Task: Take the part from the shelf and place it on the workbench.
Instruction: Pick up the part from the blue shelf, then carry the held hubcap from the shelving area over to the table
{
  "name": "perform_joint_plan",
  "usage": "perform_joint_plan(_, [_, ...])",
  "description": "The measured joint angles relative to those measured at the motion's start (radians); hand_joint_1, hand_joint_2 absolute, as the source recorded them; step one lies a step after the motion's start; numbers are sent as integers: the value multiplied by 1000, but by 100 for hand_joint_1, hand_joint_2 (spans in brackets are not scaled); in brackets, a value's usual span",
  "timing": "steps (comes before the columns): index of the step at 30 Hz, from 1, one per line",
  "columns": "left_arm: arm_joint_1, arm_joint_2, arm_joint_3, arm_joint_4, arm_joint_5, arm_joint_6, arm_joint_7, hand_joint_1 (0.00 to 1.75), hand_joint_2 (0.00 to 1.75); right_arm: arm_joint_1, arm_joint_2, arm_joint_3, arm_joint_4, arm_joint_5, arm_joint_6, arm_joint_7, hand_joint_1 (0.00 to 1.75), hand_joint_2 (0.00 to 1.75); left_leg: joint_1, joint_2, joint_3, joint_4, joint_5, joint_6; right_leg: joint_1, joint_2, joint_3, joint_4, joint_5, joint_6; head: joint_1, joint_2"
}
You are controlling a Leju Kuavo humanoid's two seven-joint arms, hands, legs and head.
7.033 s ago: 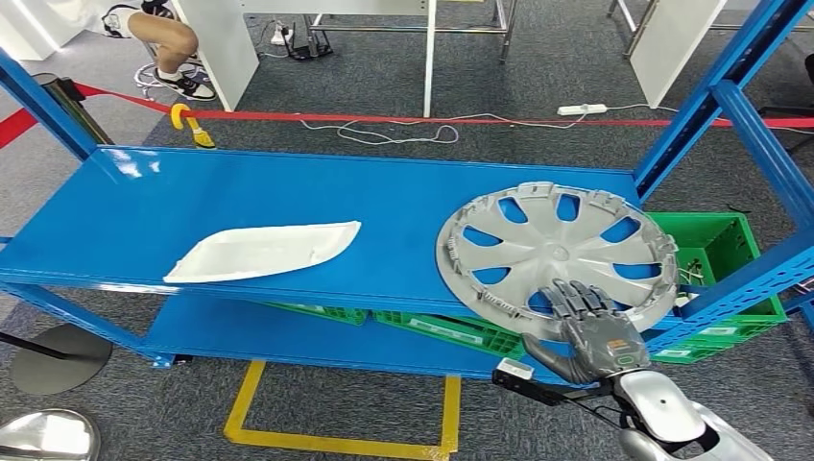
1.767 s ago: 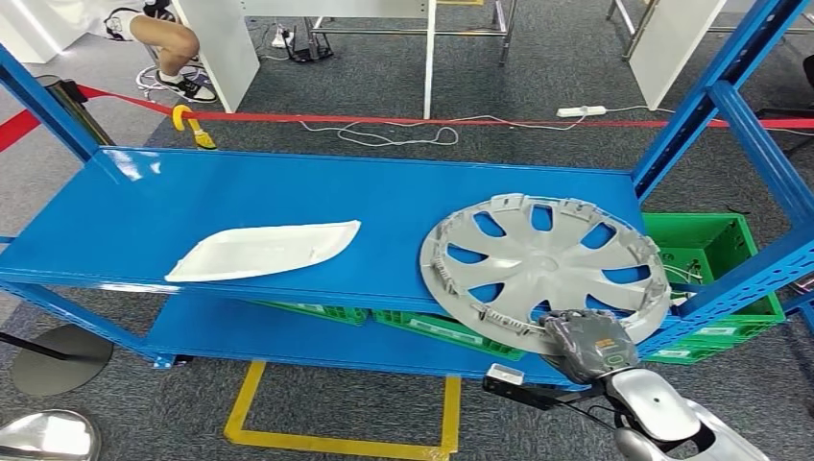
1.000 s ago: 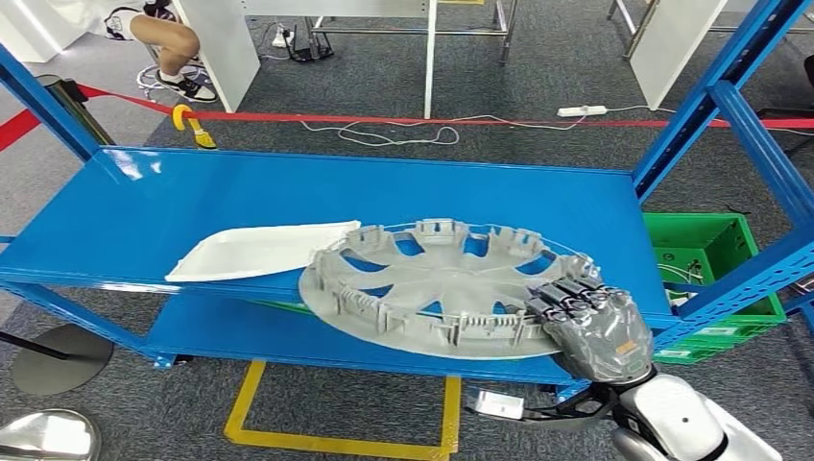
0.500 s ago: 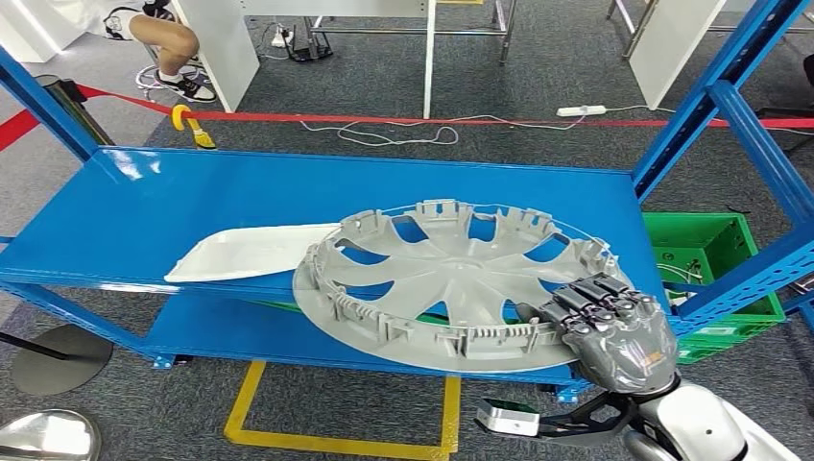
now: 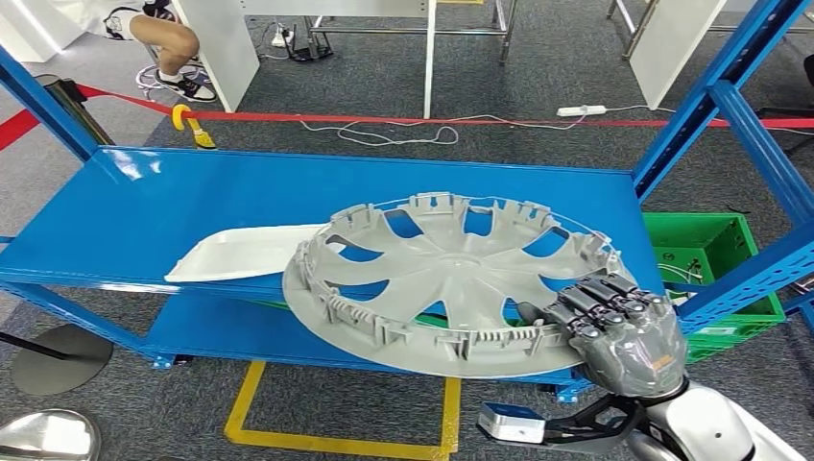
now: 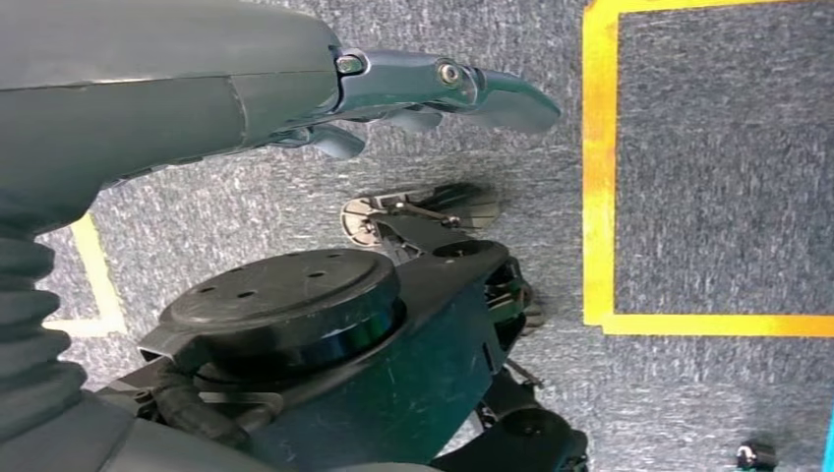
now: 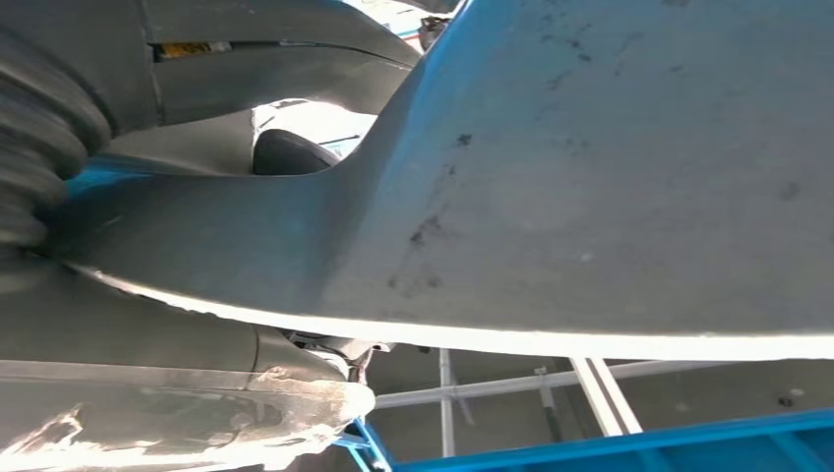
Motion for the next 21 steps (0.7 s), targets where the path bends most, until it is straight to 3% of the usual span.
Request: perform_joint_plan(21, [-3, -39, 4, 94, 50, -70, -19, 0, 175, 25, -1, -30, -45, 7, -6, -27, 175, 175, 0, 0, 0, 0, 0, 0, 0, 0, 0, 0, 0, 0, 0, 0])
